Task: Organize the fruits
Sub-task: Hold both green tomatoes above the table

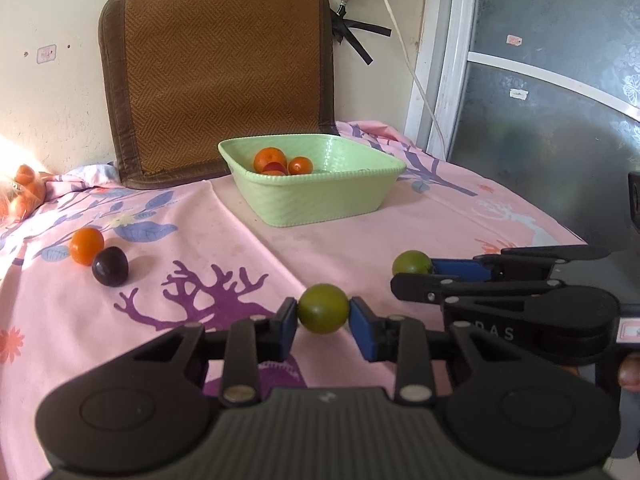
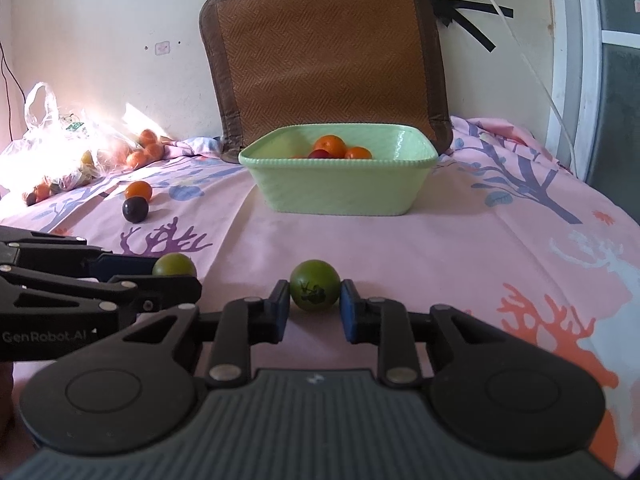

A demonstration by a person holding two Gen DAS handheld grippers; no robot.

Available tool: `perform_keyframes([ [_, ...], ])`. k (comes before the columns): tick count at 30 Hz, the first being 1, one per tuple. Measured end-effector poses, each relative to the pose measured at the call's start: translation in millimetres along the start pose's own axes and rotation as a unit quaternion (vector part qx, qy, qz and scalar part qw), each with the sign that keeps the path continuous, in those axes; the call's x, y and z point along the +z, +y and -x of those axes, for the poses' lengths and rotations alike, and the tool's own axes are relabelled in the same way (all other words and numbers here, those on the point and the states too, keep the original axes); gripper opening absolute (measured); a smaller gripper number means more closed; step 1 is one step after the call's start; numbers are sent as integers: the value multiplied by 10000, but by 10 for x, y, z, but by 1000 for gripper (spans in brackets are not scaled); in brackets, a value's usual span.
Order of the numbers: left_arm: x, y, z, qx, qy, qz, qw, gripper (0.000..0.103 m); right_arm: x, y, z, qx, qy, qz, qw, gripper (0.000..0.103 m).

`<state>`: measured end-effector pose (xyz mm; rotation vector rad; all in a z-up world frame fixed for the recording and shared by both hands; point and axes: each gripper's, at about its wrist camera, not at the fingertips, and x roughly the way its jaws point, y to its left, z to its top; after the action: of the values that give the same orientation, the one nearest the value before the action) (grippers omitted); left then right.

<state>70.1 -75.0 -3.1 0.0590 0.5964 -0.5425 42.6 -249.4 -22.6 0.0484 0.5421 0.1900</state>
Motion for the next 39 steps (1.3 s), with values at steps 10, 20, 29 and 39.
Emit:
perform_keyframes([
  [10,6,23,-11,-28,13,91,10000,29,4,10,-9,-9,20,6,10000,30],
  [20,0,46,-22,-23,52,130,9999,29,5,11,-9,-9,20,5,10000,30],
  [29,3,41,-22,-23,56,133,9999,29,5,11,-9,-9,20,6,10000,31],
  [39,2,44,-22,-24,57,131,9999,29,5,11,-10,-6,19,6,10000,31],
])
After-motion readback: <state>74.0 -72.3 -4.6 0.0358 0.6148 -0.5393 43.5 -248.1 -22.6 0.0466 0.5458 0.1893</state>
